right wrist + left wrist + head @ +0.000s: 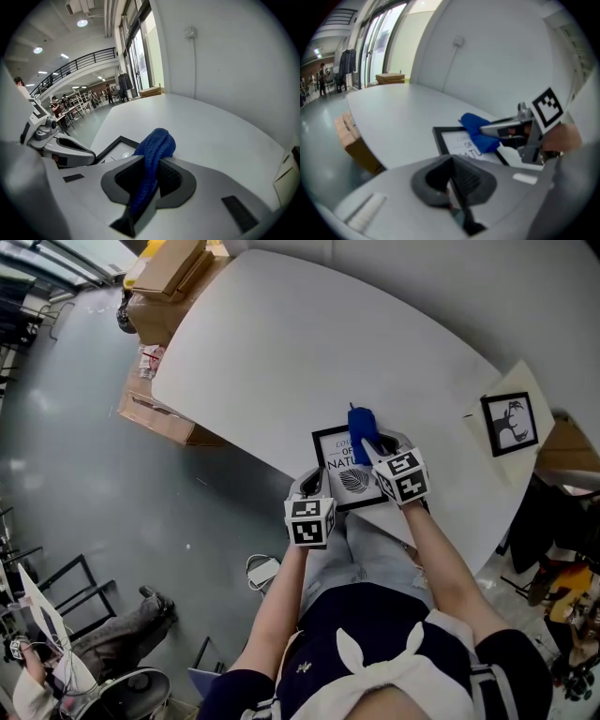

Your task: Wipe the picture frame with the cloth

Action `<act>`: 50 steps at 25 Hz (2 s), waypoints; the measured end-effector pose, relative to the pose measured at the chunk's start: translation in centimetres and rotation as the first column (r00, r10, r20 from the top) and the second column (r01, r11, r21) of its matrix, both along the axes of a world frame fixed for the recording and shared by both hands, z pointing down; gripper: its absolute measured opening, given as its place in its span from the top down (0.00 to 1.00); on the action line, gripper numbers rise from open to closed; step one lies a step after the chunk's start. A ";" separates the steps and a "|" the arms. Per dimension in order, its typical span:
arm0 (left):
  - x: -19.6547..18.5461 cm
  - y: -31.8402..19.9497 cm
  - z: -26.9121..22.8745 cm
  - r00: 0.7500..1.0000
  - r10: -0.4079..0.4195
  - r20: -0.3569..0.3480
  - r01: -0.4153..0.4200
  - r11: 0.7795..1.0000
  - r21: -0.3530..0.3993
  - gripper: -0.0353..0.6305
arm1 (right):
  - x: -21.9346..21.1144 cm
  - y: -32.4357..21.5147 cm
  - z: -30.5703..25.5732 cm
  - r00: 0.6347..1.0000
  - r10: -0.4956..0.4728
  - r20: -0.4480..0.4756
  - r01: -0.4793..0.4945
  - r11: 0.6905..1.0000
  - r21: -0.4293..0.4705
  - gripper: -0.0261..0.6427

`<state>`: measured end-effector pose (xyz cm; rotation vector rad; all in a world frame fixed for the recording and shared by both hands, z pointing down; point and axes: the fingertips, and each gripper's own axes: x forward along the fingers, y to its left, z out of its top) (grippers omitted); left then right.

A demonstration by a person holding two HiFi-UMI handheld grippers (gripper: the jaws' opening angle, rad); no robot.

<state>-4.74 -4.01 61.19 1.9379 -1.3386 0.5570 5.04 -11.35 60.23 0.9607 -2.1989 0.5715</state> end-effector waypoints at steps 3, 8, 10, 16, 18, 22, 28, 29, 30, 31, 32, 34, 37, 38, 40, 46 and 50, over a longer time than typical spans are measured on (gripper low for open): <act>0.0 0.0 0.0 1.000 0.001 0.001 -0.001 1.000 0.002 0.94 | 0.3 0.1 -0.1 1.000 0.011 0.004 -0.011 1.000 0.003 0.87; -0.1 -0.1 0.0 1.000 0.002 0.010 -0.003 1.000 0.008 0.94 | 0.5 0.5 -0.2 1.000 0.016 0.006 -0.016 1.000 0.003 0.87; -0.1 -0.1 0.0 1.000 0.001 0.011 -0.001 1.000 0.008 0.94 | 0.6 0.8 -0.2 1.000 0.017 0.008 -0.017 1.000 0.002 0.87; 0.0 -0.1 0.1 1.000 -0.013 0.007 0.013 1.000 0.008 0.94 | 0.9 1.6 -0.2 1.000 0.022 0.015 -0.022 1.000 0.000 0.87; -0.1 -0.1 0.1 1.000 -0.017 0.005 0.017 1.000 0.008 0.94 | 1.0 1.9 -0.1 1.000 0.022 0.021 -0.022 1.000 -0.002 0.87; -0.2 -0.1 0.1 1.000 -0.019 0.002 0.019 1.000 0.008 0.94 | 1.1 2.4 -0.2 0.999 0.019 0.030 -0.019 1.000 -0.008 0.87; -0.2 -0.1 0.1 1.000 -0.018 0.002 0.018 1.000 0.014 0.94 | 1.3 3.1 -0.1 0.999 0.019 0.041 -0.019 1.000 -0.010 0.87; -0.2 -0.1 0.1 1.000 -0.017 0.003 0.017 1.000 0.015 0.94 | 1.3 3.2 -0.1 0.999 0.020 0.043 -0.019 1.000 -0.010 0.87; -0.3 -0.1 0.1 1.000 -0.016 0.003 0.016 1.000 0.015 0.94 | 1.3 3.4 -0.1 0.999 0.020 0.044 -0.019 1.000 -0.011 0.87; -0.3 -0.1 0.2 1.000 -0.016 0.003 0.016 1.000 0.016 0.94 | 1.3 3.5 -0.1 0.999 0.020 0.046 -0.020 1.000 -0.011 0.87; -0.3 -0.1 0.2 1.000 -0.016 0.003 0.016 1.000 0.016 0.94 | 1.3 3.7 -0.2 0.999 0.020 0.047 -0.020 1.000 -0.010 0.87; -0.3 0.0 0.1 1.000 -0.016 0.003 0.016 1.000 0.016 0.94 | 1.4 3.9 -0.2 0.999 0.022 0.049 -0.022 1.000 -0.009 0.87; -0.2 -0.1 0.1 1.000 -0.015 -0.002 0.015 1.000 0.017 0.94 | 1.4 3.9 -0.1 0.999 0.025 0.048 -0.025 1.000 -0.007 0.87; -0.2 -0.1 0.1 1.000 -0.015 -0.004 0.015 1.000 0.017 0.94 | 1.3 3.9 0.0 0.999 0.025 0.047 -0.024 1.000 -0.006 0.87; -0.2 -0.1 0.1 1.000 -0.015 -0.005 0.015 1.000 0.016 0.94 | 1.2 3.9 0.0 0.999 0.022 0.044 -0.022 1.000 -0.007 0.87; -0.2 -0.1 0.1 1.000 0.000 -0.004 0.000 1.000 0.017 0.94 | 0.6 3.8 0.3 0.999 0.011 0.031 -0.011 1.000 -0.010 0.87; -0.1 -0.1 0.1 1.000 0.008 -0.012 -0.007 1.000 0.016 0.94 | 0.4 3.8 0.4 1.000 0.005 0.024 -0.005 1.000 -0.004 0.87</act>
